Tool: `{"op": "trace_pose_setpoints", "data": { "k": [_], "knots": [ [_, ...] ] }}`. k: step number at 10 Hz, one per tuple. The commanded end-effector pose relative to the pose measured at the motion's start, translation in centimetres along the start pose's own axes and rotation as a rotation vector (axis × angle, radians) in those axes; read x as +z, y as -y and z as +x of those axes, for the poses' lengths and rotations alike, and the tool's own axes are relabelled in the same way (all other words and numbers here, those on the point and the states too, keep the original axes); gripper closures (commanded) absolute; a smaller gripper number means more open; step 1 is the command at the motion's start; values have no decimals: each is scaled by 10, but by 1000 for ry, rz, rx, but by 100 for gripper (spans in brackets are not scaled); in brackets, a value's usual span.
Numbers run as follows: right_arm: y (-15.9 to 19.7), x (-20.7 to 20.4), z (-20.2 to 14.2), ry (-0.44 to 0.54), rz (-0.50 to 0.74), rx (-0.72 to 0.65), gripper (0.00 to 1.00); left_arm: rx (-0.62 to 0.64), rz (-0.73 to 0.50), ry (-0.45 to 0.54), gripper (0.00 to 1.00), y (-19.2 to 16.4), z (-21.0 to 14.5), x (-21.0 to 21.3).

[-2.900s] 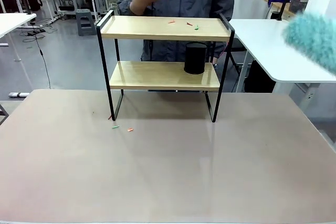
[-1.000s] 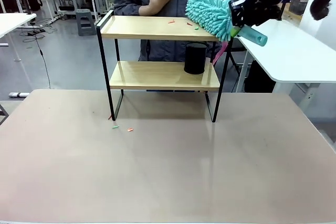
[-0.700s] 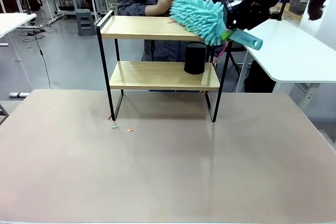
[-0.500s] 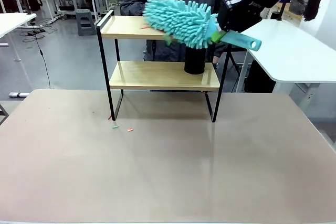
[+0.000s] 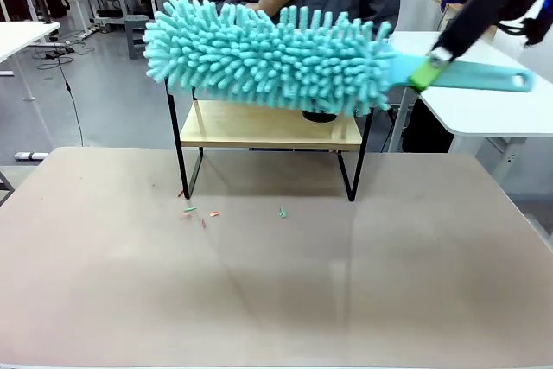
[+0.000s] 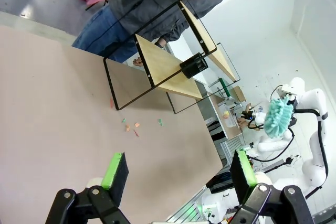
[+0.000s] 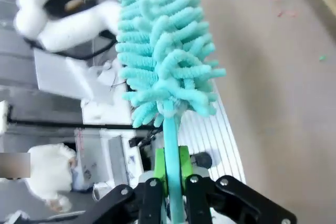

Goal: Clean the shelf.
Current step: Clean the remaining tier of the Shelf with the Duster once objects are removed.

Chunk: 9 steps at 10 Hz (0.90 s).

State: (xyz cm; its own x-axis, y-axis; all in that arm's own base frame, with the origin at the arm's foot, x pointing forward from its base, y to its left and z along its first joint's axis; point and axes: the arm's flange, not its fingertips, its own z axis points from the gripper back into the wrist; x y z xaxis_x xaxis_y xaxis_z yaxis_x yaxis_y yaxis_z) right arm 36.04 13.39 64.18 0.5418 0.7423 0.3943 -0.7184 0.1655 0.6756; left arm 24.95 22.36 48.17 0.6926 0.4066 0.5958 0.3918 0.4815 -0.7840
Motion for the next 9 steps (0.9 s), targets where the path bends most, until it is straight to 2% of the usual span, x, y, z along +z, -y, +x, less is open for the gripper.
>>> {"op": "trace_pose_setpoints", "data": {
  "k": [1, 3, 4, 6, 7, 8, 9],
  "knots": [
    [13, 16, 4, 13, 51, -5, 87, -17, -16, 15, 0, 2, 2, -1],
    [11, 22, -15, 46, 89, 17, 87, -17, -16, 15, 0, 2, 2, -1],
    [7, 35, -49, 181, 64, -13, 87, -17, -16, 15, 0, 2, 2, -1],
    [-1, 61, -159, 522, -52, -130, 87, -17, -16, 15, 0, 2, 2, -1],
    [6, 59, -225, 657, -84, -177, 87, -17, -16, 15, 0, 2, 2, -1],
    [22, 43, -291, 866, -114, -349, 87, -17, -16, 15, 0, 2, 2, -1],
    [38, 19, -329, 973, -94, -417, 87, -17, -16, 15, 0, 2, 2, -1]
  ]
}}
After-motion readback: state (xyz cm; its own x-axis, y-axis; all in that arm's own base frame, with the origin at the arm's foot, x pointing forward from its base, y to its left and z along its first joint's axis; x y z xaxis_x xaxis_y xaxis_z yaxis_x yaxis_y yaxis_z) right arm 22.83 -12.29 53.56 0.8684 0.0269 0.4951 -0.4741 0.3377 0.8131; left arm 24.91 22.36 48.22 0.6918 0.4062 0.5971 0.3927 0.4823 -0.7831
